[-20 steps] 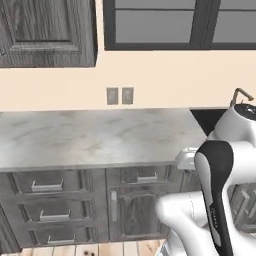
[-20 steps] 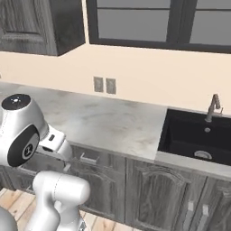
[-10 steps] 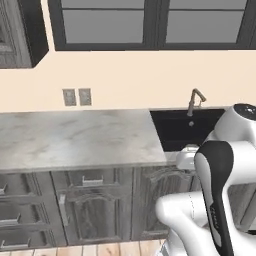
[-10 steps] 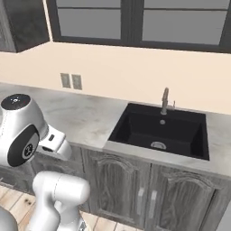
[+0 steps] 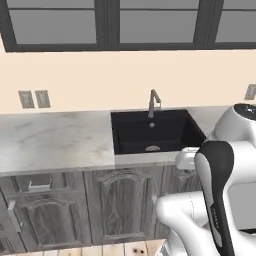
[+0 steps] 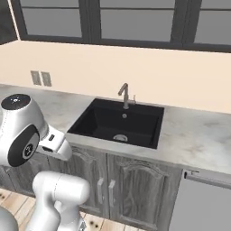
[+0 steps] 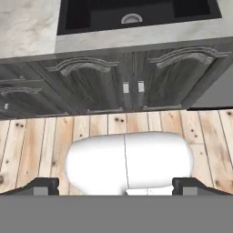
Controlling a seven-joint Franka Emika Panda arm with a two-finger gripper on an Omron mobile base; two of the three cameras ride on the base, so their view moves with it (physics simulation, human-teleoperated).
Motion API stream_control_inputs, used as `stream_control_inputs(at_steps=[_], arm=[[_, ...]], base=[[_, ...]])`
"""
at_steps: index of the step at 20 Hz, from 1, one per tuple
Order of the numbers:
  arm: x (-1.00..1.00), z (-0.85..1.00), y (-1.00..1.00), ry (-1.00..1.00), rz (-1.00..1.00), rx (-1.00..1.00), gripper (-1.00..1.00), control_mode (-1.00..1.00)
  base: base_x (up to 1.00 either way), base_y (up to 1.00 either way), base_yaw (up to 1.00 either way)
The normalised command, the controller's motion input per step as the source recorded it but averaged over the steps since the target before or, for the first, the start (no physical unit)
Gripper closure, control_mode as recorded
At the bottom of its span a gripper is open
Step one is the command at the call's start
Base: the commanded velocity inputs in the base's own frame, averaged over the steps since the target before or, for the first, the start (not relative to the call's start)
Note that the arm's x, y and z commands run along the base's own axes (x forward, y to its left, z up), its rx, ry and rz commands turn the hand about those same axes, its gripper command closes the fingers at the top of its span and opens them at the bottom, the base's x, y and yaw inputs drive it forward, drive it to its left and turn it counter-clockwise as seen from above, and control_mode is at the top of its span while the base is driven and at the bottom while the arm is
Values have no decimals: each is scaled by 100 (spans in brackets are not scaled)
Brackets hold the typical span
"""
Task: Four empty soda cans are scattered around the kitchen. Gather all the cans and cluster them next to the stove for recycling.
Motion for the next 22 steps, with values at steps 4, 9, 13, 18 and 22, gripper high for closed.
stream_control_inputs(at_steps=[4,9,13,18,22], arm=[[0,0,0,0,0,0,-100,100],[0,0,0,0,0,0,-100,100],[0,0,0,0,0,0,-100,100],[0,0,0,0,0,0,-100,100],[0,0,0,0,0,0,-100,100]], base=[[0,-85,-8],[0,-83,-8],[0,-86,-7],[0,-89,-7],[1,-93,-7]])
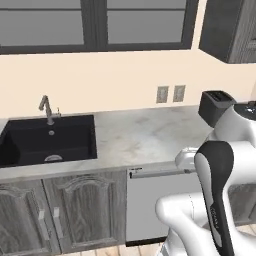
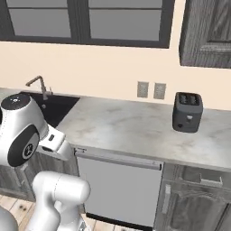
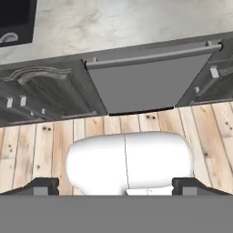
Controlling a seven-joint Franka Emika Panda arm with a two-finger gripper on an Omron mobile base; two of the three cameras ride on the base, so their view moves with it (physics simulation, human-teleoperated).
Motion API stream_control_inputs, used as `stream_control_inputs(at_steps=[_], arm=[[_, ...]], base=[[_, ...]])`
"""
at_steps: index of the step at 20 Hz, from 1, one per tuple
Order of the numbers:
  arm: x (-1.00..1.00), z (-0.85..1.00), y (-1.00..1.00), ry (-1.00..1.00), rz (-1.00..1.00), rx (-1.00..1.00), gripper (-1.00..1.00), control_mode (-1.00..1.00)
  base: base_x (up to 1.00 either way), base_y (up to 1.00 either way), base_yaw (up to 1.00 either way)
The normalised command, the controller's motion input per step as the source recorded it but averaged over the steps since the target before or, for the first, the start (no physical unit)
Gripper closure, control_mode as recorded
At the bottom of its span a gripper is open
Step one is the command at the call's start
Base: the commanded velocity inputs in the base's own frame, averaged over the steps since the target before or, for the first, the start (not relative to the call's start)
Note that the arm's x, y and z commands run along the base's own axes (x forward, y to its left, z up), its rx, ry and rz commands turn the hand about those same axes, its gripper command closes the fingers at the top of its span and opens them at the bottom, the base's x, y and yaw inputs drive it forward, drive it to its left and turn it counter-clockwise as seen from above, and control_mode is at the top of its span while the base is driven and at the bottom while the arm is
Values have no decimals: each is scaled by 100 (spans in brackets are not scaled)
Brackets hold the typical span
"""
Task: Four empty soda cans are scattered around the kitchen. Gather all the cans and cluster them next to the stove for recycling.
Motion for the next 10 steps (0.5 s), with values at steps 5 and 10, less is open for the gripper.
stream_control_inputs(at_steps=[5,10], arm=[[0,0,0,0,0,0,-100,100],[0,0,0,0,0,0,-100,100]], base=[[0,-92,-7],[1,-90,-8]])
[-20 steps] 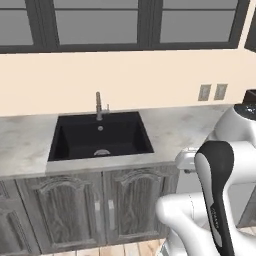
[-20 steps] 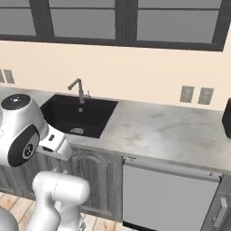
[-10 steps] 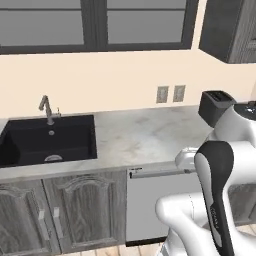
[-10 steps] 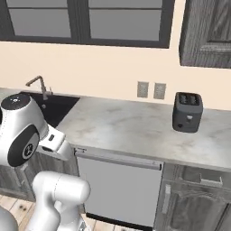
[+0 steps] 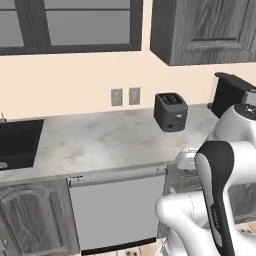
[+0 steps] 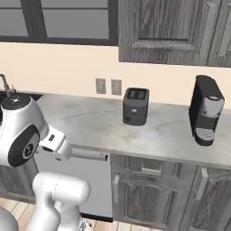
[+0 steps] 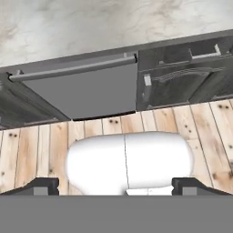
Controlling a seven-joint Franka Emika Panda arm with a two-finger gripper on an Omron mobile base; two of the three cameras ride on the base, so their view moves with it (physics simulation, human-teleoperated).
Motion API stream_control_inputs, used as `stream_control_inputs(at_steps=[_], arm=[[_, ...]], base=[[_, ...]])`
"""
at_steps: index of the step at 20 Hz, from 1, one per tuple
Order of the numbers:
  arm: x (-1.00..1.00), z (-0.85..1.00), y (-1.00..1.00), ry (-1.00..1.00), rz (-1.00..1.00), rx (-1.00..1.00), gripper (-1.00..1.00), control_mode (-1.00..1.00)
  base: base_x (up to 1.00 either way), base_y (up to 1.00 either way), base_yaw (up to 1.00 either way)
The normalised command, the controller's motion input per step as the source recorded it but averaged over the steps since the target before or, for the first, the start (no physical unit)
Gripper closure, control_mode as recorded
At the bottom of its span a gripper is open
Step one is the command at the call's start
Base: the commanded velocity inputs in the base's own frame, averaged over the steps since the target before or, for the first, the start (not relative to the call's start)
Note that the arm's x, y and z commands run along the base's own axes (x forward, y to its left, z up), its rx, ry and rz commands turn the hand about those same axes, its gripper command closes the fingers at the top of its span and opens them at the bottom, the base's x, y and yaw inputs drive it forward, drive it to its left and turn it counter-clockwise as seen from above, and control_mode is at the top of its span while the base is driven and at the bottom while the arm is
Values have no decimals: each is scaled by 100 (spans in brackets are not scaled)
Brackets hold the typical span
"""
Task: Four empty soda cans are scattered around the kitchen. Gather all the cans and cluster them next to the stove for recycling.
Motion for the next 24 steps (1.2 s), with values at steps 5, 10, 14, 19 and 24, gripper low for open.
stream_control_inputs(at_steps=[5,10,14,19,24], arm=[[0,0,0,0,0,0,-100,100],[0,0,0,0,0,0,-100,100],[0,0,0,0,0,0,-100,100],[0,0,0,0,0,0,-100,100],[0,0,0,0,0,0,-100,100]], base=[[7,-82,-8],[9,-84,-7],[18,-70,-5],[18,-52,-16],[18,-47,-24]])
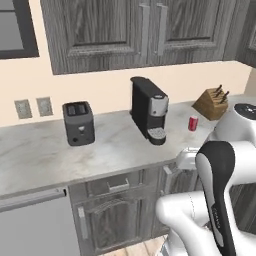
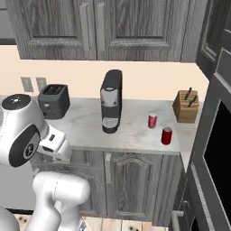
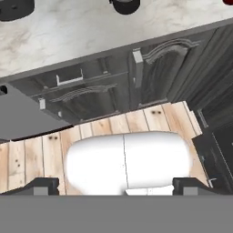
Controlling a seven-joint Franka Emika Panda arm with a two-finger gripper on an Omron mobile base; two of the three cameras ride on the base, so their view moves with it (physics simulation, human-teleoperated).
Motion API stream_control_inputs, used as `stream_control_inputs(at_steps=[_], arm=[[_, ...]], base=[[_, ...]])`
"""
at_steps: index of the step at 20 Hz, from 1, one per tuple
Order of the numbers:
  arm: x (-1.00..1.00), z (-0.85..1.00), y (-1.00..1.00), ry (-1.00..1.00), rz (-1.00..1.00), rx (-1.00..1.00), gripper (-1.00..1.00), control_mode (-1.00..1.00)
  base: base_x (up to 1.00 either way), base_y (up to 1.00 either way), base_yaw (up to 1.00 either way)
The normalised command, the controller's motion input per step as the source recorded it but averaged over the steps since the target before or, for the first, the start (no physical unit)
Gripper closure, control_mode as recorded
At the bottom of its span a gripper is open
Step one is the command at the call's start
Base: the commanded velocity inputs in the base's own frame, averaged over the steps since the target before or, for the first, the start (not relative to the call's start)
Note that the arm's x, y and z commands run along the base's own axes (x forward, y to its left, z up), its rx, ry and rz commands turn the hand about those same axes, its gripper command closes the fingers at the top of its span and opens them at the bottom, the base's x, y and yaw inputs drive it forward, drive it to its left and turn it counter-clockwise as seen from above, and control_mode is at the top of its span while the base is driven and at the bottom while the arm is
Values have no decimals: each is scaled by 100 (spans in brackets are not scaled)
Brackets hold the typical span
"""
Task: Four empty soda cans are scattered around the kitchen. Gather all the cans and cluster them next to the stove for recycling.
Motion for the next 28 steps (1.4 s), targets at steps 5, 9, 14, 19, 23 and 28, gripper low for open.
stream_control_inputs(at_steps=[5,9,14,19,23,28], arm=[[0,0,0,0,0,0,-100,100],[0,0,0,0,0,0,-100,100],[0,0,0,0,0,0,-100,100],[0,0,0,0,0,0,-100,100],[0,0,0,0,0,0,-100,100],[0,0,0,0,0,0,-100,100]], base=[[28,-51,-30],[39,-35,-31],[56,-3,-27],[28,-27,-24],[2,-34,-18],[17,-12,-13]])
